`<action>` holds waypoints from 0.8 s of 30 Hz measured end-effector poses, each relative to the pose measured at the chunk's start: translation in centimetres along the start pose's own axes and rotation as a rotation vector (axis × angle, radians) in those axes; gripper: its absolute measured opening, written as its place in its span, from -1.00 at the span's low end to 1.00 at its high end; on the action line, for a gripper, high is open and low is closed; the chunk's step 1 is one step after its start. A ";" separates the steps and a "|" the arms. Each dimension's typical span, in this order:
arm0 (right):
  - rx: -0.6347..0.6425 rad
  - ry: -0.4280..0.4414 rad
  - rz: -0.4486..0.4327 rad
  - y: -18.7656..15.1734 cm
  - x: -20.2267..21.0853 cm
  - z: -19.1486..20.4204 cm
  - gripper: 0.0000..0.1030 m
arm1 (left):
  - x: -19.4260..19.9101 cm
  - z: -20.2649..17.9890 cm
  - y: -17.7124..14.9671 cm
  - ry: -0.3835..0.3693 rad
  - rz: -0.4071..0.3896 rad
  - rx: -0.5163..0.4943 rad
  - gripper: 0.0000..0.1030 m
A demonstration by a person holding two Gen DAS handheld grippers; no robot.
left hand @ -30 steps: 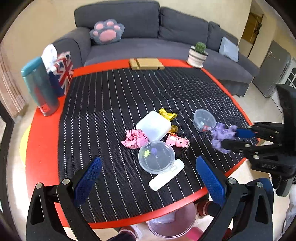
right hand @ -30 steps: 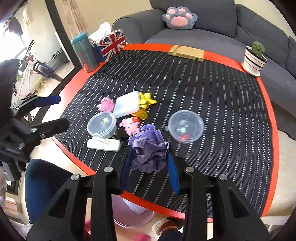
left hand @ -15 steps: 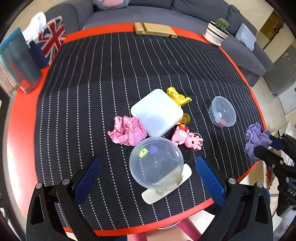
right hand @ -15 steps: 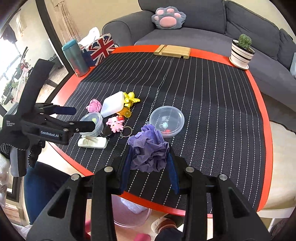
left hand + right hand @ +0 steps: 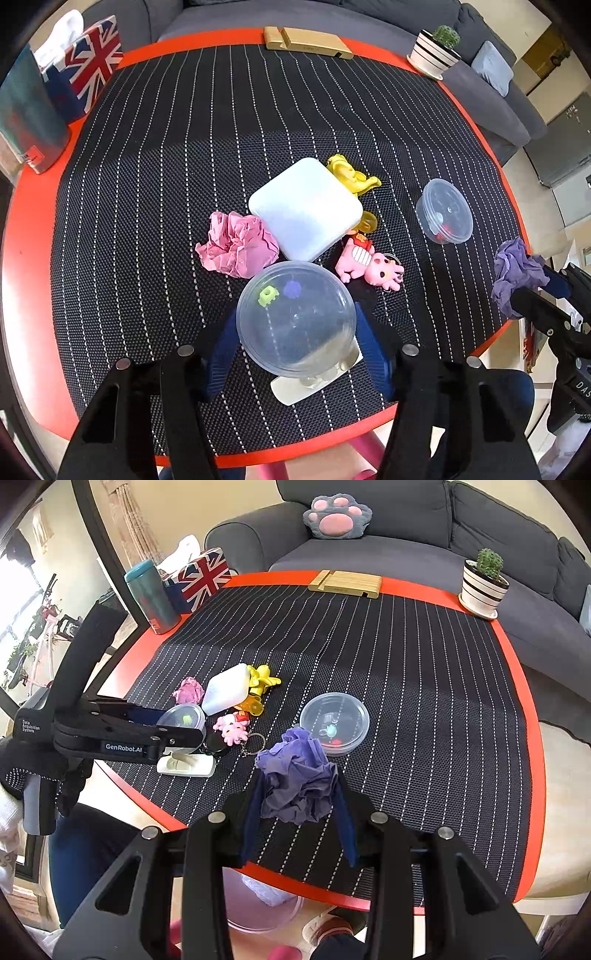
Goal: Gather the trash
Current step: 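Lift the purple paper with the right gripper while the left gripper grasps the clear bowl, then carry both items over the pink bin and open both grippers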
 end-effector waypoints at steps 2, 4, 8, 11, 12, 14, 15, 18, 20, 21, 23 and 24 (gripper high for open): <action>0.001 0.001 -0.002 0.0 0.0 0.1 -0.29 | 0.3 -0.1 -0.1 0.002 -0.017 -0.011 0.15; 0.003 0.002 -0.004 -0.1 0.2 0.3 -0.29 | 0.7 -0.2 -0.2 0.004 -0.035 -0.025 0.15; 0.006 0.004 -0.014 -0.2 0.7 0.7 -0.29 | 2.1 -0.6 -0.6 0.014 -0.080 -0.063 0.15; 0.007 0.004 -0.029 -0.3 1.5 1.0 -0.29 | 3.6 -1.0 -1.5 0.020 -0.119 -0.098 0.15; 0.008 0.005 -0.035 -0.4 1.8 1.1 -0.29 | 4.3 -1.2 -1.9 0.021 -0.134 -0.110 0.15; 0.010 0.008 -0.044 -0.6 2.4 1.3 -0.29 | 5.3 -1.5 -2.7 0.017 -0.157 -0.132 0.15; 0.013 0.010 -0.049 -0.8 2.8 1.5 -0.29 | 5.8 -1.8 -3.2 0.018 -0.169 -0.144 0.15; 0.021 0.016 -0.063 -1.5 3.8 2.2 -0.29 | 7.0 -2.5 -4.3 0.019 -0.200 -0.176 0.15; 0.021 0.022 -0.070 -2.2 4.5 2.5 -0.29 | 7.6 -3.0 -5.3 0.012 -0.219 -0.191 0.15; 0.020 0.025 -0.074 -2.6 4.8 2.7 -0.29 | 7.8 -3.2 -5.6 0.013 -0.227 -0.197 0.15; 0.022 0.031 -0.080 -3.5 5.5 3.1 -0.29 | 8.5 -3.6 -6.9 0.014 -0.245 -0.214 0.15; 0.024 0.033 -0.081 -3.9 5.8 3.3 -0.29 | 8.7 -3.7 -7.3 0.014 -0.250 -0.218 0.15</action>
Point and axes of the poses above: each gripper's, at about its wrist camera, not at the fingertips, and x roughly against the way its jaws point, z to its left, y to its top, the point moved 3 cm from there along -x, roughly the way its jaws point, and after that the axes turned 15 degrees about -y, right-handed, at the moved point
